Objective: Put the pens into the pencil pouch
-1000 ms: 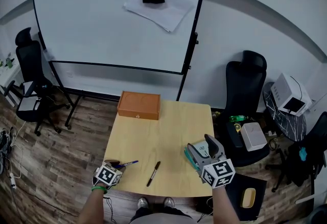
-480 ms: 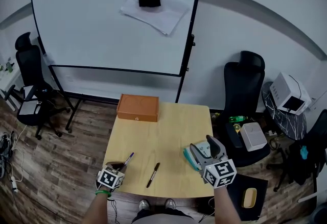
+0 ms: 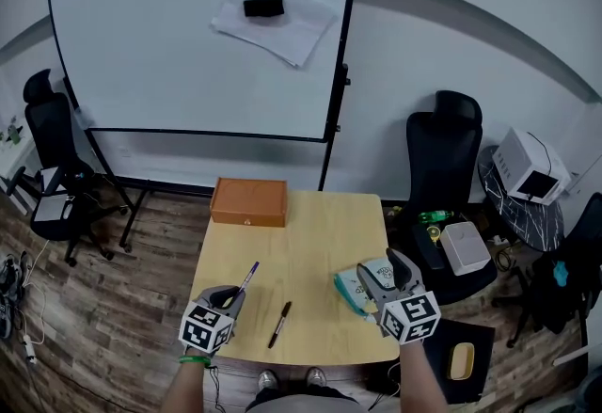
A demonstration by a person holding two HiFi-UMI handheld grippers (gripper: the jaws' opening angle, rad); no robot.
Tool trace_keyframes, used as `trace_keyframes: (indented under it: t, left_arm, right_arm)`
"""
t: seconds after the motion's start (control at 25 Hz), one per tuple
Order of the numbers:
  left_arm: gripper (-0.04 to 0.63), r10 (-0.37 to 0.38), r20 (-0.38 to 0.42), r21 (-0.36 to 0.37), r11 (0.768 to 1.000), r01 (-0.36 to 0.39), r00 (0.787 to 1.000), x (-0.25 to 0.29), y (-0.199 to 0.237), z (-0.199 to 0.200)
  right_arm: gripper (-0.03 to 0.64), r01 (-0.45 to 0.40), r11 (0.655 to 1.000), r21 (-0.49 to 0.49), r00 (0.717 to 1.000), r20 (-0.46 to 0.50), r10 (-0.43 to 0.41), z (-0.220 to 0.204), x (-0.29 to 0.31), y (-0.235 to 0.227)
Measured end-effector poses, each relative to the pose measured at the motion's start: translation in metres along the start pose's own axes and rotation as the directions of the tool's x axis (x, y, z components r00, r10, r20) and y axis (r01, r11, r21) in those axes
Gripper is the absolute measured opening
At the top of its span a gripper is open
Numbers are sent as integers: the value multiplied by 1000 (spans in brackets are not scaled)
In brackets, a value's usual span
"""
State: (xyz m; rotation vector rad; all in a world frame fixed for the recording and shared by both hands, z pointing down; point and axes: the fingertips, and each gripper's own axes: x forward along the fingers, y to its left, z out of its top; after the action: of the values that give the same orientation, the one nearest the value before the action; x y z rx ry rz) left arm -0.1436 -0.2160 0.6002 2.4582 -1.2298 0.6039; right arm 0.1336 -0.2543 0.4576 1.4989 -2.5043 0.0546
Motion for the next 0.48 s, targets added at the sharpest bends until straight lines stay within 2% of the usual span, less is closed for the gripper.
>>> trace_keyframes:
  t: [0.24,0.48]
  left_arm:
    - [49,-78,17,55,996,77,997,15,-27,19]
    - [49,-146,-18,79,986,147,989,35,-54,16]
  right_arm:
    - [290,50,999,1,997,-54,-50,-23,-10,-23]
    - [290,31,998,-55,972,-231,-43,-86,-10,-38]
